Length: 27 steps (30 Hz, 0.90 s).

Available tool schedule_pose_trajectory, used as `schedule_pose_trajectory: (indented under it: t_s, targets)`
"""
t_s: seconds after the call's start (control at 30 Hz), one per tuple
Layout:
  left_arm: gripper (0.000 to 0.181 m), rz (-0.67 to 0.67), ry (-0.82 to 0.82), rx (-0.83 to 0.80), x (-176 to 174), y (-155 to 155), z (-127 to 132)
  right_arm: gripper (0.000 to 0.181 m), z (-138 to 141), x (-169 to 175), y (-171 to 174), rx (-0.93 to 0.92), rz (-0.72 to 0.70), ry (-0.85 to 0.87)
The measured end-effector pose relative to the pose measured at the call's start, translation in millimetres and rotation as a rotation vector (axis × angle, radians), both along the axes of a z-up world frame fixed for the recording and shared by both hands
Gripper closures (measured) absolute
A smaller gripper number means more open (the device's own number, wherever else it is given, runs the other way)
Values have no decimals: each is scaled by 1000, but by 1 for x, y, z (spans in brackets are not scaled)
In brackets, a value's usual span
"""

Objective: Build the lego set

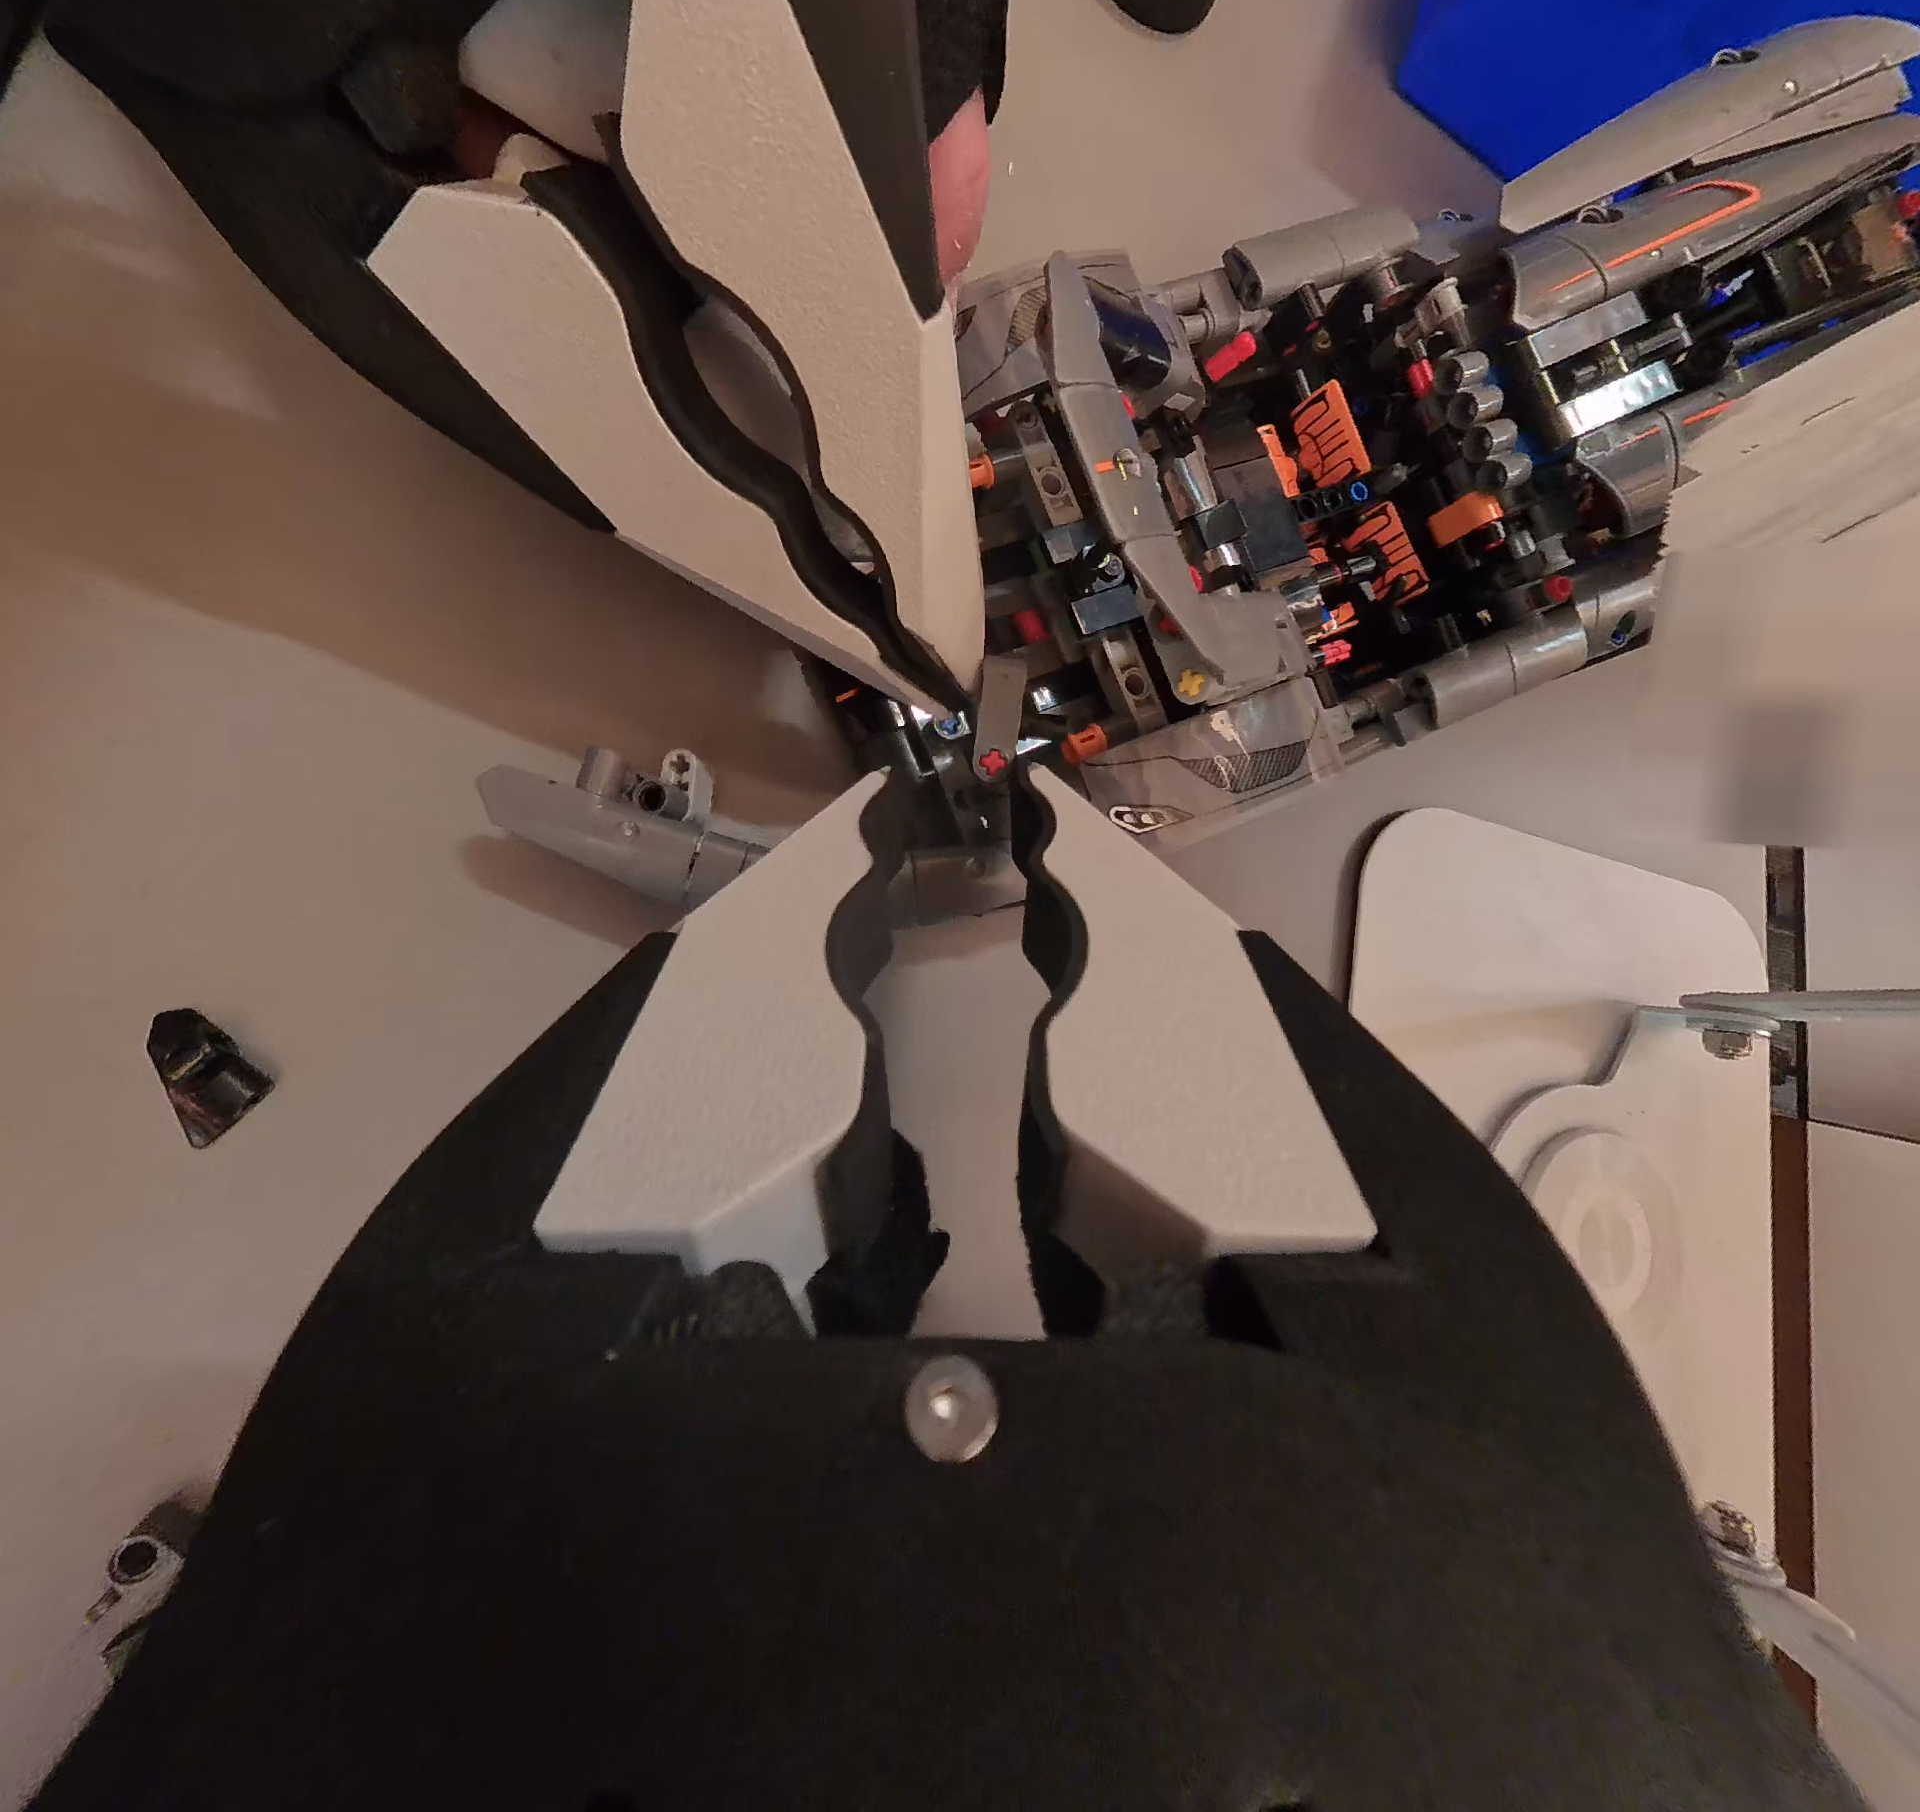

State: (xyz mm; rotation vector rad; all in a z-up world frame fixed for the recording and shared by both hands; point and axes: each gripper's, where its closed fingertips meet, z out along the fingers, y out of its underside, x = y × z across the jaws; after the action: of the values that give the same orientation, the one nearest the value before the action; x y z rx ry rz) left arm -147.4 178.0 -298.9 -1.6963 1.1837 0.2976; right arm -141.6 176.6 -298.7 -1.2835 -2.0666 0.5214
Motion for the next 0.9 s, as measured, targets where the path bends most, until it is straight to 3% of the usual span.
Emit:
schedule_pose_trajectory:
  t_s: [0.9]
  targets:
    - [181,45,-72,4,-8,4,8,165,-2,-3,-6,11,3,-5]
